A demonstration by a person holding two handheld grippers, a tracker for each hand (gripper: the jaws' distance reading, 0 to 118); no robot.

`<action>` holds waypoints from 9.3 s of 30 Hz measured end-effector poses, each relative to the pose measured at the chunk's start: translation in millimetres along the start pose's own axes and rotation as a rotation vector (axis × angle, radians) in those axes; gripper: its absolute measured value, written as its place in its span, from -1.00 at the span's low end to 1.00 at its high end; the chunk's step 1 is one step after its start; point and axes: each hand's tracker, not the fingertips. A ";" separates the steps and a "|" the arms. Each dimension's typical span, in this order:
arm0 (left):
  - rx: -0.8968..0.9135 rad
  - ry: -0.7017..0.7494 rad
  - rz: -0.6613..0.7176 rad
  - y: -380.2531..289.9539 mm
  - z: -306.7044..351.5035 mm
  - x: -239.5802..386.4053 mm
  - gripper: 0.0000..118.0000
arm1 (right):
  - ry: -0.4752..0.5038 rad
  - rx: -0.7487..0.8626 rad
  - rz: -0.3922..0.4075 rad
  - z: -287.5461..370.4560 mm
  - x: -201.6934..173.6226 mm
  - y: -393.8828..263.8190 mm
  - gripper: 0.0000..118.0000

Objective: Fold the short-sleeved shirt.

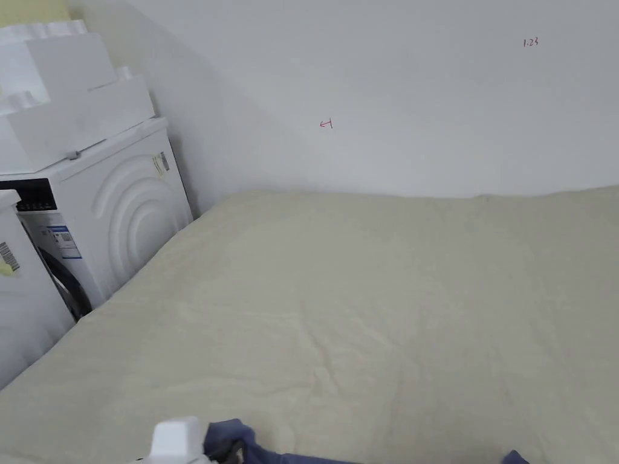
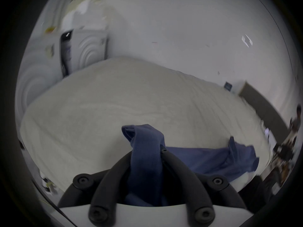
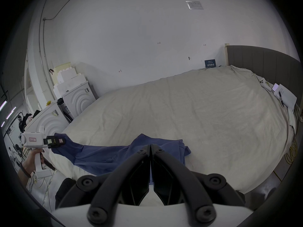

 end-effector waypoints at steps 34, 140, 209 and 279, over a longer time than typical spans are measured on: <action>-0.161 -0.485 0.417 -88.2 -71.6 82.5 -0.87 | -0.030 -0.014 -0.034 7.9 17.7 -11.7 -1.00; -0.257 -0.638 0.272 -61.3 -93.7 220.0 -0.92 | 0.080 -0.075 -0.104 -23.3 16.0 -19.5 -1.00; 0.132 0.005 0.167 107.3 71.8 -196.3 0.40 | 0.186 -0.155 -0.236 -93.9 28.2 19.6 -1.00; 0.354 -0.032 -0.179 40.2 96.3 142.5 1.00 | -0.161 0.173 0.156 -3.6 -58.0 84.3 1.00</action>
